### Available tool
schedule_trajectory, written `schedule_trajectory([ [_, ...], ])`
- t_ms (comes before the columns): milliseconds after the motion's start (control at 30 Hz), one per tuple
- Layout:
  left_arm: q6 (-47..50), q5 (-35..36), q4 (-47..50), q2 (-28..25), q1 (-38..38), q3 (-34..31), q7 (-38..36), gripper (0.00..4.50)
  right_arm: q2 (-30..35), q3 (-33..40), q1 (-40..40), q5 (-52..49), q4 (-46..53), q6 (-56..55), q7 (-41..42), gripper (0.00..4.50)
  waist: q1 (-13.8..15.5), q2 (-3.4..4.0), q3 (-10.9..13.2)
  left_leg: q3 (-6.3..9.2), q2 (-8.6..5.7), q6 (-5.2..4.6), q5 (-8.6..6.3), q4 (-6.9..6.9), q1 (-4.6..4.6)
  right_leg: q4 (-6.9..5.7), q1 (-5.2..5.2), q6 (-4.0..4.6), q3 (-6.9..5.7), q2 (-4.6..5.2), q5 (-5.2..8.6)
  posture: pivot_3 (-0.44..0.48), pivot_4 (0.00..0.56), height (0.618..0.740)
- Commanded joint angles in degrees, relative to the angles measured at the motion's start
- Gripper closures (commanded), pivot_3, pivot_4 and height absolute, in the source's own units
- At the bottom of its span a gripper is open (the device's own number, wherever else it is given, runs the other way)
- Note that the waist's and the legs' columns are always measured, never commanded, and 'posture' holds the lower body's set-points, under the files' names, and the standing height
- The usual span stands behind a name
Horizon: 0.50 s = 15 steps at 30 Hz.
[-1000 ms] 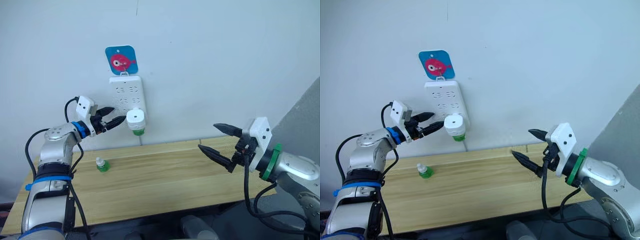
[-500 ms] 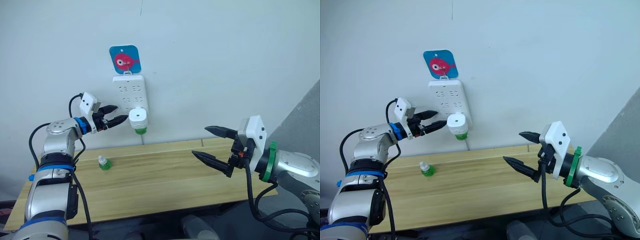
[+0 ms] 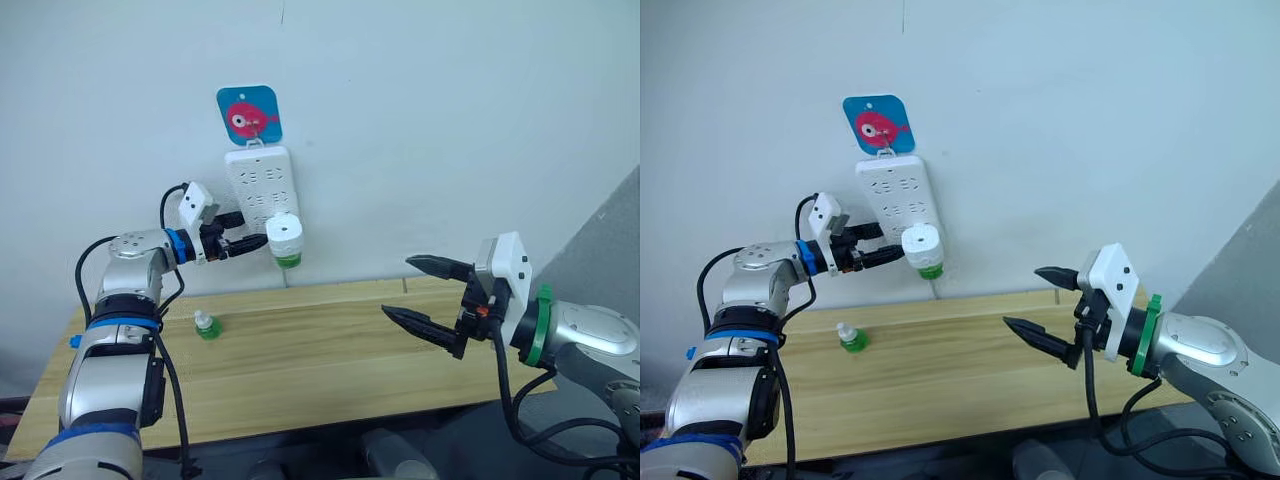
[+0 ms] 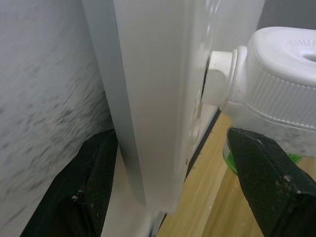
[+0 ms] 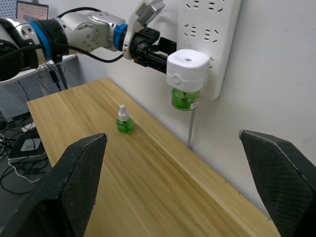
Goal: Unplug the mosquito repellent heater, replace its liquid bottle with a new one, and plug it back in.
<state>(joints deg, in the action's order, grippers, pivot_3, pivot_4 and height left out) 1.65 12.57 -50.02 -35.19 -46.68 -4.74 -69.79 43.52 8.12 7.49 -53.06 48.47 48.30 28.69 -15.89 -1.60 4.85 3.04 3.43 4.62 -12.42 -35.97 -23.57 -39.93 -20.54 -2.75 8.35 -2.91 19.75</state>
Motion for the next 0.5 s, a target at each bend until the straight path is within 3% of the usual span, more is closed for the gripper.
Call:
schedule_trajectory([
  [33, -1.3, 0.0, 0.0, -0.3, -2.4, -0.5, -0.2, 0.87, 0.7, 0.6, 0.4, -1.3, 1.3, -0.6, 0.4, 0.0, 0.0, 0.04, 0.0, 0.02, 0.0, 0.0, 0.0, 0.0, -0.04, 0.0, -0.03, 0.0, -0.02, 0.0, 0.0, -0.293, 0.062, 0.74],
  [233, -0.9, 0.5, 0.0, -0.5, -1.9, -0.9, -1.1, 0.87, 0.5, 0.0, 0.3, -1.2, 1.3, -1.0, 0.4, 0.0, 0.0, 0.05, 0.1, 0.07, -0.01, 0.0, 0.0, -0.02, -0.19, 0.0, -0.13, 0.0, -0.06, 0.0, 0.0, -0.292, 0.06, 0.74],
  [333, -0.3, 0.8, -0.2, -0.8, -2.1, -1.2, -1.5, 1.42, 0.1, -0.8, 0.4, -0.5, 0.8, -1.5, 0.4, 0.0, 0.0, 0.05, 0.1, 0.08, 0.0, 0.0, 0.0, -0.02, -0.19, -0.01, -0.13, 0.0, -0.07, 0.0, 0.0, -0.288, 0.058, 0.74],
  [500, 1.0, 1.4, 0.7, -0.8, -2.0, -1.2, -2.5, 2.86, -1.3, -3.1, 1.7, 1.6, -1.1, -2.6, 0.1, 0.0, 0.0, 0.05, 0.1, 0.09, -0.01, 0.0, 0.0, -0.03, -0.19, -0.01, -0.14, 0.0, -0.08, 0.0, 0.0, -0.281, 0.053, 0.74],
])
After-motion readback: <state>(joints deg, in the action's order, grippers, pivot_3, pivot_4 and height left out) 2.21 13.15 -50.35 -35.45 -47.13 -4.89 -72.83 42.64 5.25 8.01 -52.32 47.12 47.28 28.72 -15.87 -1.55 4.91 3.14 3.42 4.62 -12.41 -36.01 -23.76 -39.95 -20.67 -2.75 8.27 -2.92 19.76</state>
